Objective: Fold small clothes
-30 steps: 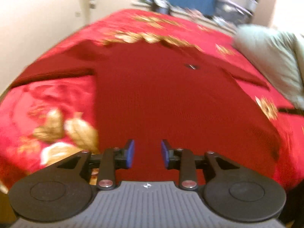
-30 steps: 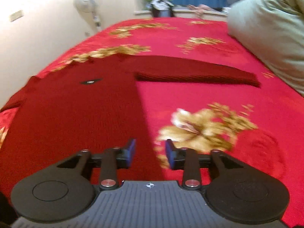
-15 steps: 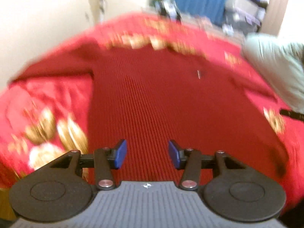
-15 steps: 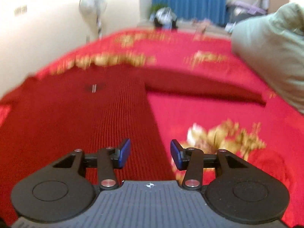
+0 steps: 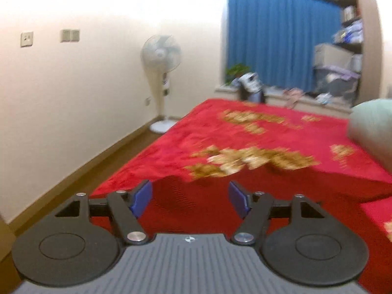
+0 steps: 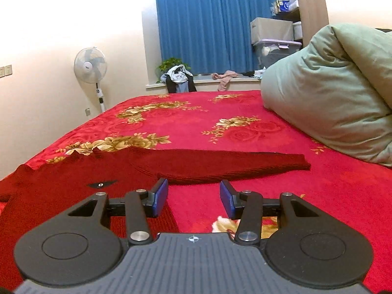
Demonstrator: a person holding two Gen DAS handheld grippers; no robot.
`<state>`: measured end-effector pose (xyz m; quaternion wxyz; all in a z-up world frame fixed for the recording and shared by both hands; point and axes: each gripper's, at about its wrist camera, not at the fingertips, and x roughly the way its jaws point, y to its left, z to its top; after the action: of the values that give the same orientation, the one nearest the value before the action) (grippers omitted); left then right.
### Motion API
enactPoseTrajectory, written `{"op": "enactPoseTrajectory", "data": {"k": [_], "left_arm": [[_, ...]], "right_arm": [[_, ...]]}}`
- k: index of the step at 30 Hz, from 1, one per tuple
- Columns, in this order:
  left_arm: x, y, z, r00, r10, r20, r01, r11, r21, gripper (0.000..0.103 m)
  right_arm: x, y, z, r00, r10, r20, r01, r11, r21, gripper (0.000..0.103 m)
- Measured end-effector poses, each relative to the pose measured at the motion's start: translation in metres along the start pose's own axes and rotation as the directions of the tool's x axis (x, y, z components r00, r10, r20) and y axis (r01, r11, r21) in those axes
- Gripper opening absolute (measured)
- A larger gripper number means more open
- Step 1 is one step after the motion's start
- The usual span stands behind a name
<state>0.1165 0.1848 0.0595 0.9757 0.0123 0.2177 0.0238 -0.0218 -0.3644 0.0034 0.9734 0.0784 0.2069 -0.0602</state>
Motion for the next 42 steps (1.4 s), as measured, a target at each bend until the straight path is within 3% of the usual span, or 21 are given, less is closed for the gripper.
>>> {"op": "enactPoseTrajectory", "data": {"k": [2, 3, 4, 5, 7, 10, 29, 38, 41, 42], "left_arm": [[0.023, 0.012, -0.01, 0.998, 0.054, -0.041, -0.056, 0.998, -0.043, 0.073], [0.035, 0.017, -0.018, 0.994, 0.067, -0.089, -0.074, 0.994, -0.077, 0.065], [0.055, 0.024, -0.027, 0.979, 0.075, -0.188, -0.095, 0.99, -0.1, 0.05], [0.069, 0.031, -0.031, 0.96, 0.081, -0.267, -0.121, 0.983, -0.138, 0.045], [0.076, 0.041, -0.032, 0.955, 0.048, -0.292, -0.119, 0.965, -0.232, 0.044], [0.083, 0.044, -0.032, 0.946, 0.083, -0.313, -0.159, 0.961, -0.225, 0.044], [0.099, 0.067, -0.044, 0.926, 0.144, -0.349, -0.235, 0.943, -0.234, 0.046], [0.107, 0.059, -0.04, 0.928, 0.148, -0.341, -0.232, 0.948, -0.219, 0.046], [0.109, 0.056, -0.038, 0.93, 0.157, -0.332, -0.231, 0.952, -0.199, 0.042], [0.11, 0.055, -0.037, 0.931, 0.16, -0.327, -0.232, 0.953, -0.193, 0.035]], "right_arm": [[0.0, 0.002, 0.0, 1.0, -0.005, 0.002, 0.005, 1.0, -0.006, 0.049], [-0.001, 0.005, 0.0, 1.0, -0.003, 0.004, 0.003, 1.0, -0.012, 0.049], [-0.001, 0.009, -0.002, 1.0, -0.003, 0.004, 0.003, 1.0, -0.024, 0.049], [-0.005, 0.012, -0.004, 1.0, -0.004, 0.0, 0.004, 0.999, -0.034, 0.049], [0.0, 0.019, -0.006, 1.0, 0.005, -0.012, -0.006, 0.999, -0.048, 0.049], [0.007, 0.028, -0.005, 0.999, 0.026, -0.02, -0.027, 0.998, -0.063, 0.049], [0.039, 0.048, -0.004, 0.995, 0.076, -0.06, -0.082, 0.991, -0.103, 0.049], [0.045, 0.052, -0.003, 0.995, 0.083, -0.059, -0.09, 0.989, -0.118, 0.049], [0.045, 0.051, -0.003, 0.995, 0.083, -0.059, -0.089, 0.988, -0.123, 0.049], [0.045, 0.052, -0.003, 0.995, 0.083, -0.059, -0.089, 0.988, -0.122, 0.049]]}}
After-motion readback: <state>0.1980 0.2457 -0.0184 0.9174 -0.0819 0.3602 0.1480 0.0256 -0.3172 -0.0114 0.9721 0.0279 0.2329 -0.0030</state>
